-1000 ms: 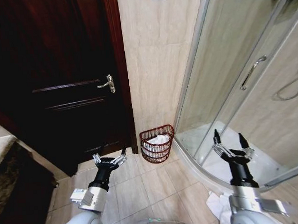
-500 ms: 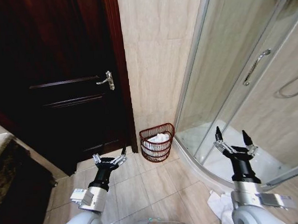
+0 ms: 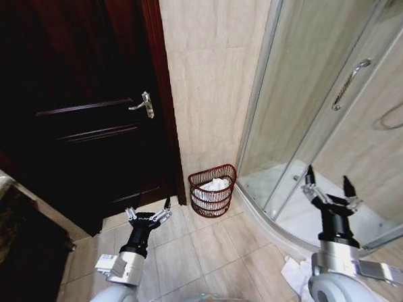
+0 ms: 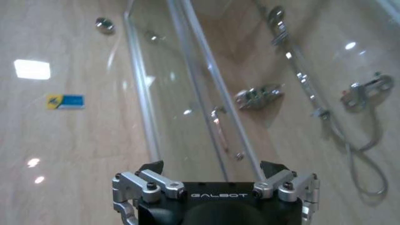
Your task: Discard the used towel into the hamper.
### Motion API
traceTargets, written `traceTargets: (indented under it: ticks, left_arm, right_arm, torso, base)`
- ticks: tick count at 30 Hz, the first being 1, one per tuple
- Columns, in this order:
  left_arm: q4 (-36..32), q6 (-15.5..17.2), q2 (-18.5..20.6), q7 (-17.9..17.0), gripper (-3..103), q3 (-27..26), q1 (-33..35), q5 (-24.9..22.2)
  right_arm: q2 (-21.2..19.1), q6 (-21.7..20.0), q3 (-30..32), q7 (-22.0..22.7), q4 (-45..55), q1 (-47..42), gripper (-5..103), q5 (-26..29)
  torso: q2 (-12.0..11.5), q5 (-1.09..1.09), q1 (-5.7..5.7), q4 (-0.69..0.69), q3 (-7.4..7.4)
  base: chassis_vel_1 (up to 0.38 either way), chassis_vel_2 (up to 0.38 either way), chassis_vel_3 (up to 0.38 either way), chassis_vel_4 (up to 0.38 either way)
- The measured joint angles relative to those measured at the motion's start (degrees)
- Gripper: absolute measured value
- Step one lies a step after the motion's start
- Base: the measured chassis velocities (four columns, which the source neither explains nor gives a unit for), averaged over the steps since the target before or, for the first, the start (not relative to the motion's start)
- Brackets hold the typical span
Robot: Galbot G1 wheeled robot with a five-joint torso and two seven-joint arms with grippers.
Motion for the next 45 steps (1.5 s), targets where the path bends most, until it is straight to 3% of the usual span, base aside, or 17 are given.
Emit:
traceTargets:
  ticks: [4, 10, 17, 21, 26, 29, 34, 42, 45]
  left_arm:
    - [0.0, 0.0, 0.0, 0.0, 100, 0.0, 0.0, 0.0]
    - [0.0, 0.0, 0.0, 0.0, 100, 0.0, 0.0, 0.0]
    - [0.0, 0.0, 0.0, 0.0, 100, 0.0, 0.0, 0.0]
    - [0.0, 0.0, 0.0, 0.0, 100, 0.0, 0.0, 0.0]
    - [0.0, 0.0, 0.0, 0.0, 100, 0.0, 0.0, 0.0]
    - [0.0, 0.0, 0.0, 0.0, 100, 0.0, 0.0, 0.0]
    - [0.0, 0.0, 0.0, 0.0, 100, 0.0, 0.0, 0.0]
    - [0.0, 0.0, 0.0, 0.0, 100, 0.0, 0.0, 0.0]
    - [0.0, 0.0, 0.0, 0.0, 100, 0.0, 0.0, 0.0]
  right_arm:
    - [0.25, -0.21, 0.14, -0.13, 0.39, -0.29, 100, 0.22]
    - [0.2, -1.34, 2.96, -7.88, 0.11, -4.6, 100, -2.67]
    - [0.21, -2.15, 3.27, -10.12, 0.23, -5.52, 100, -3.63]
    - [0.18, -2.0, 4.17, -14.32, 0.06, -6.44, 100, -3.59]
    - [1.34, 2.36, 3.26, -19.98, -2.26, -7.4, 100, -6.31]
    - [1.77, 3.89, 3.02, -20.5, -3.27, -7.46, 100, -6.65]
    - [1.69, 11.35, 4.18, -22.52, -5.43, -7.96, 100, -8.83]
    - [2.81, 18.5, 2.45, -22.24, -9.53, -9.25, 100, -13.99]
    - [2.82, 18.95, 2.41, -20.62, -10.0, -9.33, 100, -14.26]
  torso:
    - [-0.94, -0.01, -0.41, 0.0, -0.53]
    - [-2.71, 0.0, -1.21, -0.01, -1.52]
    - [-4.29, 0.0, -1.86, 0.0, -2.45]
    - [-5.39, -0.01, -2.31, 0.0, -3.12]
    - [-6.64, 0.0, -2.82, 0.0, -3.86]
    - [-7.42, -0.01, -3.15, -0.01, -4.31]
    - [-8.72, -0.01, -3.71, 0.0, -5.05]
    - [-10.65, 0.0, -4.54, 0.0, -6.14]
    - [-11.38, -0.01, -4.84, 0.0, -6.57]
  base:
    - [0.0, 0.0, 0.0, 0.0]
    - [0.0, 0.0, 0.0, 0.0]
    - [0.0, 0.0, 0.0, 0.0]
    - [0.0, 0.0, 0.0, 0.0]
    - [0.0, 0.0, 0.0, 0.0]
    - [0.0, 0.0, 0.0, 0.0]
    - [0.0, 0.0, 0.0, 0.0]
    - [0.0, 0.0, 0.0, 0.0]
    - [0.0, 0.0, 0.0, 0.0]
